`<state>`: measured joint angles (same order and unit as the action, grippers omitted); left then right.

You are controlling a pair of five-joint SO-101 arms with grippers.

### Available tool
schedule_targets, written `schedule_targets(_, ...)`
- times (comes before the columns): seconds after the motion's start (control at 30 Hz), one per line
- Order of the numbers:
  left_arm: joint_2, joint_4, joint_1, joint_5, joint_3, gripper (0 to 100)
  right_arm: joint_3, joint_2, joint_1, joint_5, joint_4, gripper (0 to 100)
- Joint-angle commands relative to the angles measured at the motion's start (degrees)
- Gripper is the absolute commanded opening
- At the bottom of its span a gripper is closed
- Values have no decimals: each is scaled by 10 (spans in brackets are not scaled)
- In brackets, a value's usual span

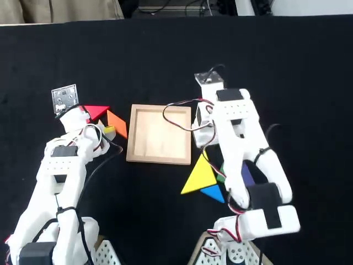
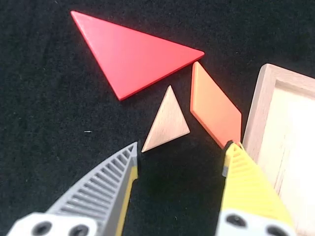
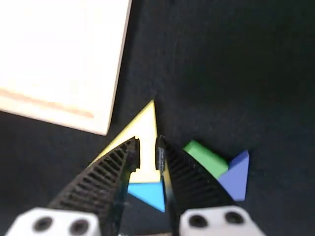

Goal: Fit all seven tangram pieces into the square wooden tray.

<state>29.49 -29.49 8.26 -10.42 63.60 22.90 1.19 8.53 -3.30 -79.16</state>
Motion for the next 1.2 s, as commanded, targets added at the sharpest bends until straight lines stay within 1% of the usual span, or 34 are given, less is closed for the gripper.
schedule_targets(0.0, 17, 9, -7, -1, -4, 278, 29, 40, 18, -38, -27, 60)
schedule_targets(0.1, 17, 9, -7, -1, -4, 278, 91, 51, 76, -90, -28, 60)
schedule_targets(0.2, 17, 9, -7, -1, -4, 278, 143, 59, 130, -147, 9, 48)
schedule_targets(0.27, 17, 9, -7, -1, -4, 278, 167, 71, 152, -162, 47, 11)
schedule_targets(0.4, 17, 9, -3, -1, -4, 278, 204, 100, 164, -168, 56, 11)
schedule_targets(0.47, 17, 9, -3, -1, -4, 278, 217, 107, 164, -181, 58, 11)
schedule_targets(0.63, 17, 8, -2, -1, -4, 278, 272, 109, 161, -264, 58, 11)
schedule_targets(0.77, 17, 8, -4, -1, -4, 278, 297, 108, 151, -281, 84, 11)
schedule_targets(0.9, 17, 5, -2, -1, -4, 278, 271, 108, 108, -287, 89, 11)
schedule_targets(1.0, 17, 5, -2, -1, -4, 278, 253, 102, 67, -328, 91, 11)
schedule_targets(1.17, 17, 6, -2, -1, -4, 278, 199, 23, 45, -340, 92, 11)
